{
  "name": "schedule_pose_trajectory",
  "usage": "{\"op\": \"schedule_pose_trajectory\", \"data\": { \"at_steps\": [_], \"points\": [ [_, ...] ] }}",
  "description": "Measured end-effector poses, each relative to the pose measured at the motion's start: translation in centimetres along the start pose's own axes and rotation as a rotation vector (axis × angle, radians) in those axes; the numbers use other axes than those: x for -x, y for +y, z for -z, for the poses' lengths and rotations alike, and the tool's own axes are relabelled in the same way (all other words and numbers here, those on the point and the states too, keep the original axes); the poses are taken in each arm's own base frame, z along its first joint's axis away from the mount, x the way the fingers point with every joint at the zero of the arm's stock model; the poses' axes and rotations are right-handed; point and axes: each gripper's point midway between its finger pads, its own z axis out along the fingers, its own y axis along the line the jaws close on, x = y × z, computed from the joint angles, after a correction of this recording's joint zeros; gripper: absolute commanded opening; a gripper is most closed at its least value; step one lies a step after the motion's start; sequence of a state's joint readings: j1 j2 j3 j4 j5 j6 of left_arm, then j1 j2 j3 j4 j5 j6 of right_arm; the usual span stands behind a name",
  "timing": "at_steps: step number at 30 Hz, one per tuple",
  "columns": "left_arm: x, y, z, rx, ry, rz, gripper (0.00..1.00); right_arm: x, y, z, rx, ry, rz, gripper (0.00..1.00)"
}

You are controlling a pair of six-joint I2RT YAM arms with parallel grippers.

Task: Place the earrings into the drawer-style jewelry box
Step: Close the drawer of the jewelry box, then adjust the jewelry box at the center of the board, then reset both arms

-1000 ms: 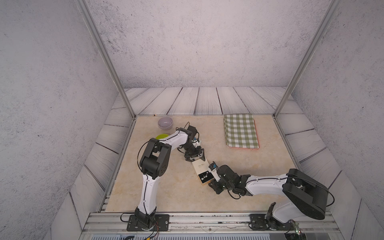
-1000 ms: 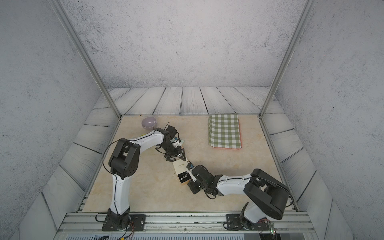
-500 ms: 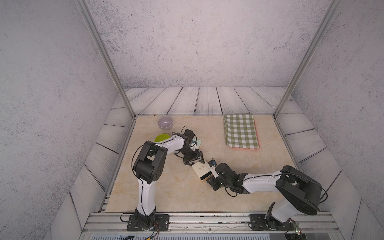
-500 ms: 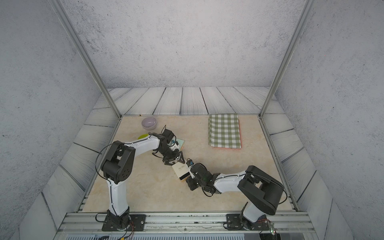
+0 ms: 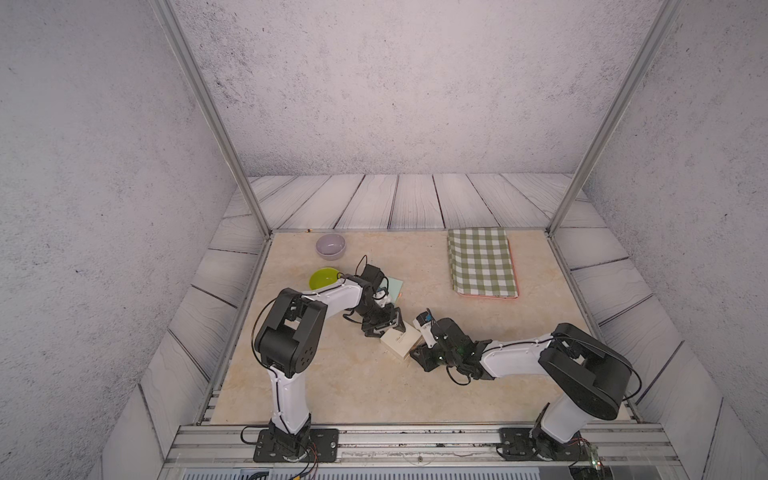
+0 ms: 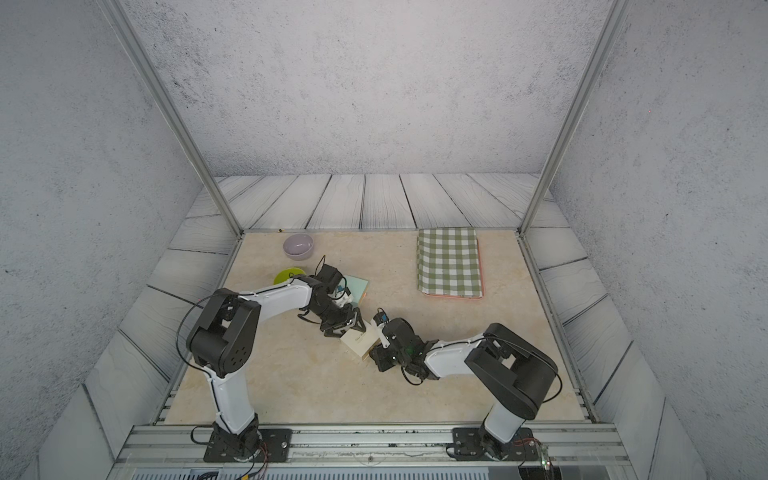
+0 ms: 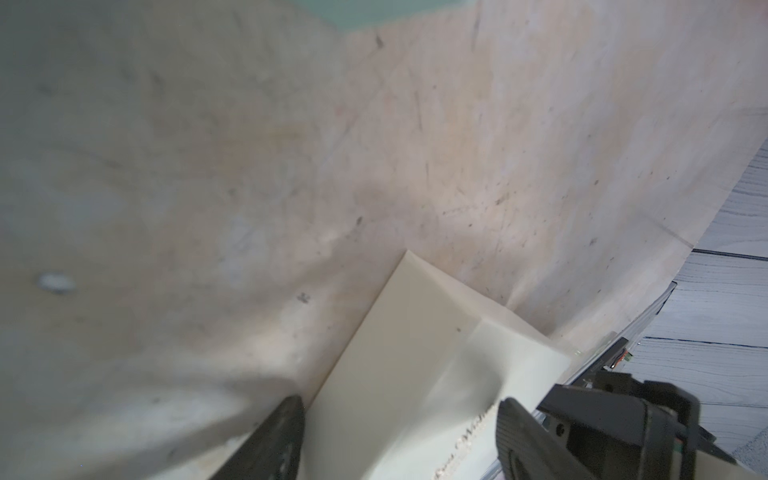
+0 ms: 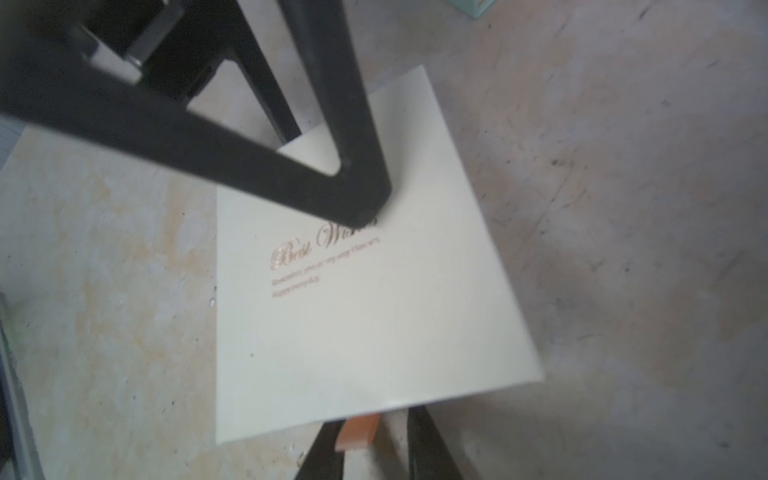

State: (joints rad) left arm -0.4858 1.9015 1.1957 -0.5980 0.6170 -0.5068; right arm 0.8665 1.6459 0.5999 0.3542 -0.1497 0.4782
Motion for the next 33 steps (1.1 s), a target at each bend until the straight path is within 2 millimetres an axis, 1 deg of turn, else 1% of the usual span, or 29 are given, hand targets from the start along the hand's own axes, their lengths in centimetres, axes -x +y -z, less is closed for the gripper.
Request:
{"op": "schedule_pose_trajectory", "data": {
  "at_steps": [6, 9, 14, 16, 18, 19, 20, 21, 23, 24, 25, 26, 27, 28, 29, 30, 31, 32, 33],
  "points": [
    [-0.5, 1.0, 1.2, -0.016, -0.012, 0.063, 0.78, 1.6, -1.1, -0.4, -0.008, -0.021, -0.022, 0.39],
    [-0.2, 0.8, 2.0, -0.034, -0.028, 0.076, 0.79, 2.7, -1.5, -0.6, -0.010, -0.031, -0.025, 0.39],
    [0.3, 0.2, 4.0, -0.040, -0.087, 0.068, 0.80, 4.5, -2.3, -1.6, -0.014, -0.032, -0.034, 0.40],
    [0.3, 0.3, 4.7, -0.034, -0.103, 0.067, 0.80, 4.8, -2.6, -1.5, -0.014, -0.028, -0.034, 0.44],
    [0.4, 0.9, 5.6, -0.020, -0.125, 0.076, 0.80, 5.1, -2.6, -0.8, -0.023, -0.020, -0.021, 0.52],
    [0.5, 1.4, 6.1, -0.006, -0.137, 0.084, 0.80, 5.2, -2.5, -0.2, -0.027, -0.020, -0.018, 0.55],
    [0.6, 2.1, 6.6, 0.018, -0.153, 0.093, 0.80, 5.7, -2.2, 0.9, -0.033, -0.026, -0.001, 0.59],
    [0.6, 2.8, 7.3, 0.049, -0.171, 0.099, 0.80, 6.5, -1.9, 2.1, -0.039, -0.045, 0.013, 0.63],
    [0.5, 4.1, 9.1, 0.125, -0.215, 0.103, 0.79, 8.9, -1.4, 5.1, -0.082, -0.122, 0.052, 0.72],
    [0.5, 4.7, 10.3, 0.175, -0.253, 0.094, 0.94, 10.3, -1.3, 6.9, -0.110, -0.177, 0.081, 0.84],
    [0.6, 5.0, 11.6, 0.215, -0.296, 0.068, 0.99, 11.5, -1.3, 8.5, -0.141, -0.232, 0.109, 0.95],
    [1.0, 5.2, 13.1, 0.263, -0.361, 0.036, 0.98, 12.8, -1.6, 10.3, -0.189, -0.300, 0.149, 0.96],
    [1.5, 5.4, 14.8, 0.316, -0.447, -0.004, 0.98, 14.1, -2.3, 12.2, -0.257, -0.377, 0.197, 0.96],
    [2.0, 5.8, 16.6, 0.373, -0.545, -0.059, 0.98, 15.0, -3.2, 13.6, -0.330, -0.436, 0.244, 0.97],
    [2.2, 6.1, 18.1, 0.421, -0.636, -0.102, 0.98, 15.2, -4.4, 14.6, -0.396, -0.464, 0.276, 0.97],
    [2.4, 6.8, 19.6, 0.484, -0.742, -0.151, 0.98, 15.1, -6.0, 15.5, -0.473, -0.473, 0.308, 0.97],
    [2.4, 7.4, 20.4, 0.528, -0.808, -0.188, 0.98, 14.8, -7.8, 16.0, -0.538, -0.467, 0.313, 0.97],
    [2.3, 8.3, 21.0, 0.584, -0.878, -0.232, 0.99, 14.4, -10.1, 16.6, -0.611, -0.454, 0.307, 0.97],
    [2.4, 9.3, 21.0, 0.628, -0.929, -0.274, 0.98, 13.9, -12.3, 17.3, -0.680, -0.441, 0.296, 0.97]
  ]
}}
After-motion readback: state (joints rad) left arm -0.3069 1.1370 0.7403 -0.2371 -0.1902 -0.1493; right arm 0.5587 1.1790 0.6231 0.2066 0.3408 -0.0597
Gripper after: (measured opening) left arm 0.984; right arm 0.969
